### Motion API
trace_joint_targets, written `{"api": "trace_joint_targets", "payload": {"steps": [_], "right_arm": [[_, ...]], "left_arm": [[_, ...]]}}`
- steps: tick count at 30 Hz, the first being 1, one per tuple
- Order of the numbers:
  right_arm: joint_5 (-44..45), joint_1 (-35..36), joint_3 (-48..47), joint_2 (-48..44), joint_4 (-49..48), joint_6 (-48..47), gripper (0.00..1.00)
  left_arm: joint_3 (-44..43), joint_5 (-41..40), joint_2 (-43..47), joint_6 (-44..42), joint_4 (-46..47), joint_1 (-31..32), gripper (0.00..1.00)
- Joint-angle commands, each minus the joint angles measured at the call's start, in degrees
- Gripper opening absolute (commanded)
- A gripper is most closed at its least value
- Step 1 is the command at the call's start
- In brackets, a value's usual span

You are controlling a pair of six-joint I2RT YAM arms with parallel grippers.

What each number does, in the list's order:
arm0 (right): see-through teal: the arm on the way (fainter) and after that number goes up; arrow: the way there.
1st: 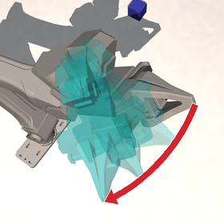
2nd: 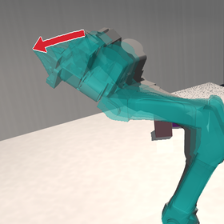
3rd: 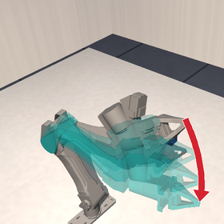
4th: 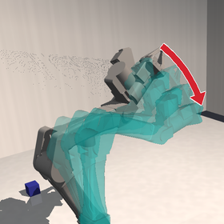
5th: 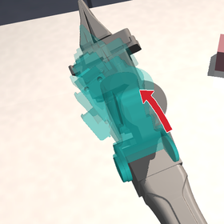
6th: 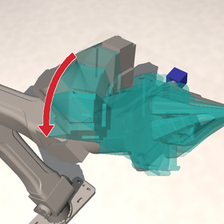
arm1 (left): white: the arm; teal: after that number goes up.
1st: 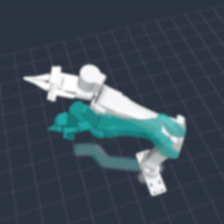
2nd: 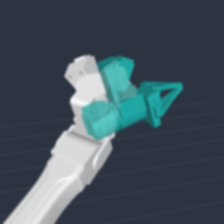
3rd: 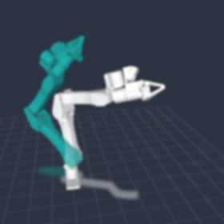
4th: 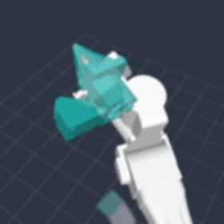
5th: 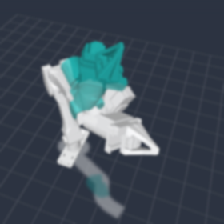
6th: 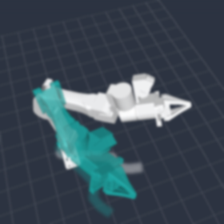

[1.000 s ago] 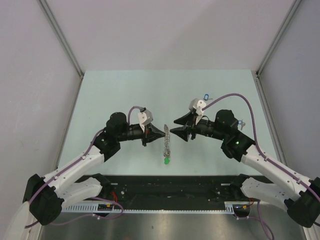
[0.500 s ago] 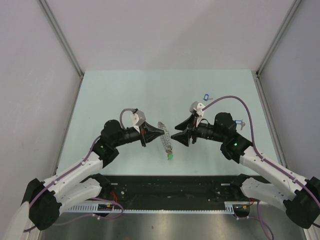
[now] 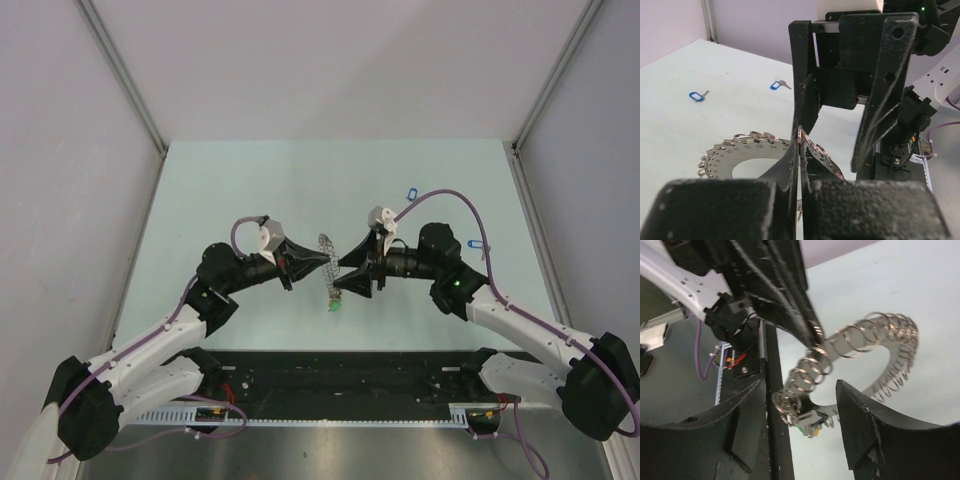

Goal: Put the keys on the keyring

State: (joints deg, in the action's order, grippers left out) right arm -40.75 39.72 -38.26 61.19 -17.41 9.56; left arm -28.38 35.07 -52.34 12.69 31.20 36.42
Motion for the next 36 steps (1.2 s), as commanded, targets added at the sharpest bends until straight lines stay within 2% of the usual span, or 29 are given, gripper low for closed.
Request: {"api": "trace_joint_targets", "payload": {"steps": [1, 3, 6, 9, 10, 11, 13, 16, 21, 23, 25, 30, 36], "right_arm": [[-7.66, 1.05, 0.12, -0.89, -6.23, 0.46, 0.62], [-12.41, 1.58, 0.03, -2.03, -6.67, -0.51, 0.59], [-11.47, 2.64, 0.03, -4.75, -3.52, -2.61, 0.57], [-0.41, 2.64, 0.12, -7.74, 3.15, -5.07, 0.56], [7.1, 2.64, 0.12, -8.27, 4.65, -5.25, 0.56], [11.01, 2.55, 0.03, -8.71, 7.36, -5.17, 0.57], [20.13, 2.55, 0.03, -9.51, 9.75, -5.17, 0.58], [27.63, 2.46, 0.82, -9.86, 11.78, -3.85, 0.59], [31.96, 2.29, 2.05, -9.51, 12.05, -2.8, 0.61], [33.54, 2.11, 2.31, -9.16, 11.79, -2.44, 0.62], [34.16, 1.94, 2.31, -8.89, 11.7, -2.18, 0.63], [34.43, 1.58, 2.49, -8.1, 11.7, -1.65, 0.65], [34.77, 1.67, 2.93, -7.75, 12.05, -1.83, 0.65]], "left_arm": [[0.17, -1.66, 0.39, 0.59, 5.63, 0.14, 0.0], [0.26, -3.51, -0.04, 0.32, 5.63, 0.14, 0.0], [0.61, -5.53, -0.75, 0.06, 5.89, 0.14, 0.0], [0.78, -8.95, -1.28, -0.47, 3.79, 0.14, 0.0], [0.96, -10.01, -1.19, -1.08, 2.65, 0.14, 0.01], [0.87, -10.89, -1.01, -1.35, 1.33, 0.14, 0.01], [0.61, -13.97, 0.03, -1.44, -3.67, 0.14, 0.0], [0.35, -18.26, 2.41, -0.91, -11.75, 0.14, 0.0], [-1.41, -25.48, 11.1, -1.44, -30.53, 0.14, 0.0], [-3.87, -28.29, 12.43, -1.88, -38.88, 0.14, 0.0], [-6.67, -30.4, 11.91, -1.79, -42.78, 0.14, 0.01], [-13.88, -31.21, 2.17, -2.93, -49.22, 0.14, 0.0], [-19.07, -26.56, -16.28, -5.3, -44.3, 0.14, 0.0]]}}
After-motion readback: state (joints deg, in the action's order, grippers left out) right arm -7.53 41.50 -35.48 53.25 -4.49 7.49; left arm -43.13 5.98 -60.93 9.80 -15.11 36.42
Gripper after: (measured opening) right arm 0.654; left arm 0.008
